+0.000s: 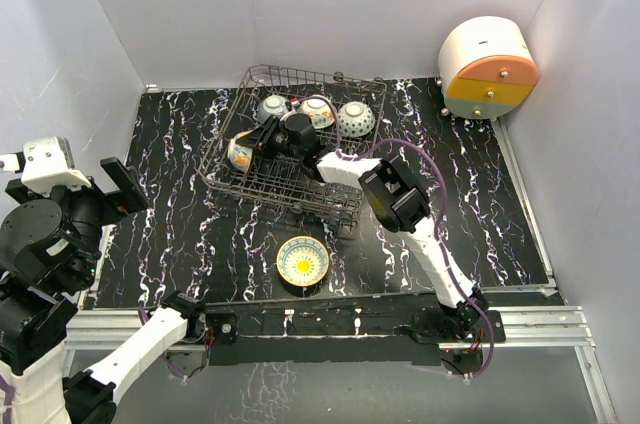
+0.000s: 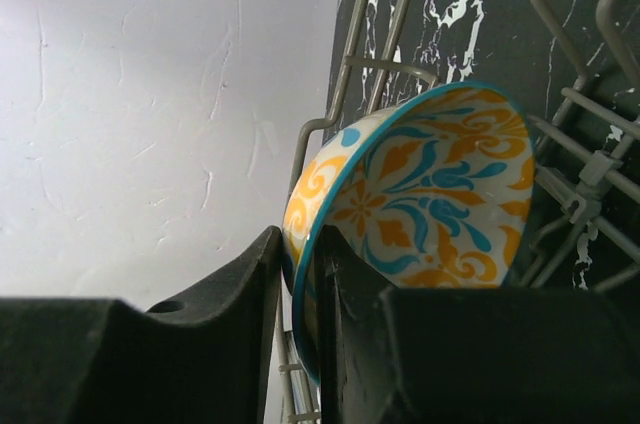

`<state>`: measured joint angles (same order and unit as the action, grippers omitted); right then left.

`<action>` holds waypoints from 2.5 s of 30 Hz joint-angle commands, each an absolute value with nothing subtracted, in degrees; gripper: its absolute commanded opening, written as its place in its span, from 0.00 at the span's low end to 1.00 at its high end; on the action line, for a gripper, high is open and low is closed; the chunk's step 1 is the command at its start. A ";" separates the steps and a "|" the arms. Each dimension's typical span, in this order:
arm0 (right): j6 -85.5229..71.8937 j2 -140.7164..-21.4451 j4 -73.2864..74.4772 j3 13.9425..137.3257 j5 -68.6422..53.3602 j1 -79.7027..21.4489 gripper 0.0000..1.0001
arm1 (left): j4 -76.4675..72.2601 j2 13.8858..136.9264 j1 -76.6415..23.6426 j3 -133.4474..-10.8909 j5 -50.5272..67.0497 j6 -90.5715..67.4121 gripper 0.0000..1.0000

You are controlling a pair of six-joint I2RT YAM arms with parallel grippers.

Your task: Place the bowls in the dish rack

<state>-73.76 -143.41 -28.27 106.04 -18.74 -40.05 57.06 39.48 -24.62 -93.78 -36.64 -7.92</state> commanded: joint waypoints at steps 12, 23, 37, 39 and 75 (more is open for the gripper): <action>-69.92 -130.15 -19.18 92.39 -14.51 -39.81 0.24 | 55.96 39.42 -24.96 -92.74 -34.86 -6.24 0.96; -69.96 -123.98 -17.26 83.18 -11.56 -40.52 0.29 | 56.86 39.05 -24.96 -91.74 -33.84 -7.44 0.96; -65.74 -117.71 -16.68 75.11 -13.52 -40.33 0.46 | 57.19 38.67 -24.96 -90.45 -33.23 -8.79 0.96; -64.72 -116.58 -13.59 75.13 -11.28 -40.19 0.55 | 57.13 38.67 -24.97 -90.36 -33.22 -8.81 0.96; -36.22 -103.36 51.46 102.76 19.30 -63.00 0.99 | 53.83 40.73 -24.96 -91.45 -31.70 -7.23 0.96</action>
